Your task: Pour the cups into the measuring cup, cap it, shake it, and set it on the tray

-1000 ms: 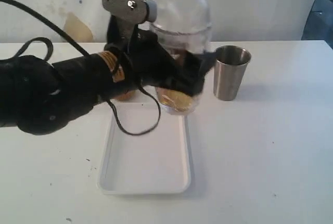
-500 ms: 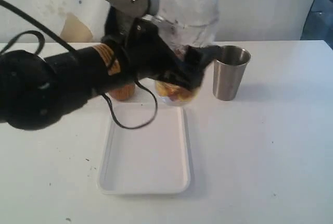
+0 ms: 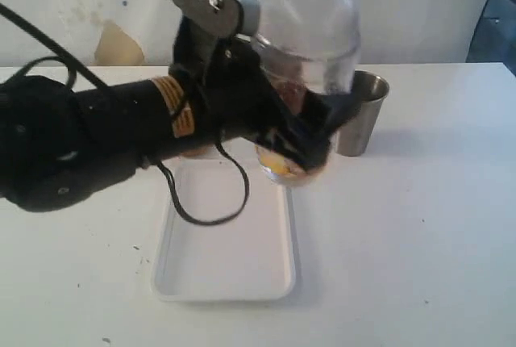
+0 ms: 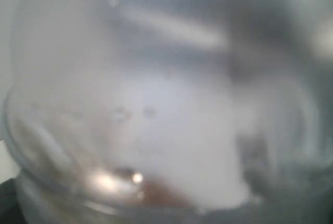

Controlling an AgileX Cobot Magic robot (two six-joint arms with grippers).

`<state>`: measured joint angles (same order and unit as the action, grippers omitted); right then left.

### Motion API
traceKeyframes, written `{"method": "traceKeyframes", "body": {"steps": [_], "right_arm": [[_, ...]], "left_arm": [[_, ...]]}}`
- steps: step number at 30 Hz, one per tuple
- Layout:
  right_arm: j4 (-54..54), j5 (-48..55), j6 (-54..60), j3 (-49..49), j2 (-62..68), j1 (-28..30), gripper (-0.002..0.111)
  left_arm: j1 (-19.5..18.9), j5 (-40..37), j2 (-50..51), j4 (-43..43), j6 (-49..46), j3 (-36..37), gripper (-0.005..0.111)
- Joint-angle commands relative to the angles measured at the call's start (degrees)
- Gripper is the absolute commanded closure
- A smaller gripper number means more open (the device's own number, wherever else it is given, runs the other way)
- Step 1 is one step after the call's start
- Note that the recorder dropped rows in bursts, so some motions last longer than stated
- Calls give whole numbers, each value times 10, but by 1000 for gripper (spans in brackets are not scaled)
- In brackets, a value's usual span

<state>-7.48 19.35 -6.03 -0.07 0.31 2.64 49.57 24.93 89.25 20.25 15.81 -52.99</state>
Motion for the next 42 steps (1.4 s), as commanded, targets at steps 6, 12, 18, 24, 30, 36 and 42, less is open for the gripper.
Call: {"method": "traceKeyframes", "body": {"steps": [6,12,18,24,30,36,42], "right_arm": [[1,-1,-2,1,-3,-3,108],[1,-1,-2,1,-3,-3,108],[1,-1,-2,1,-3,-3,108],[1,-1,-2,1,-3,-3,108],[1,-1,-2,1,-3,-3,108],[1,-1,-2,1,-3,-3,108],[1,-1,-2,1,-3,-3,108]], "left_arm": [[2,69,-15,96,88,-7,107],[-18,38,-18,-112,-74,-6,107],[-21,60,-38,46,15,22,107],[-62,25,-45,-70,-47,23,107],[-70,-9,-97,-33,-69,23,107],[-149,-71,-153,-35,-95,23,107],[-313,-133,-181,-35,-142,23,107]]}}
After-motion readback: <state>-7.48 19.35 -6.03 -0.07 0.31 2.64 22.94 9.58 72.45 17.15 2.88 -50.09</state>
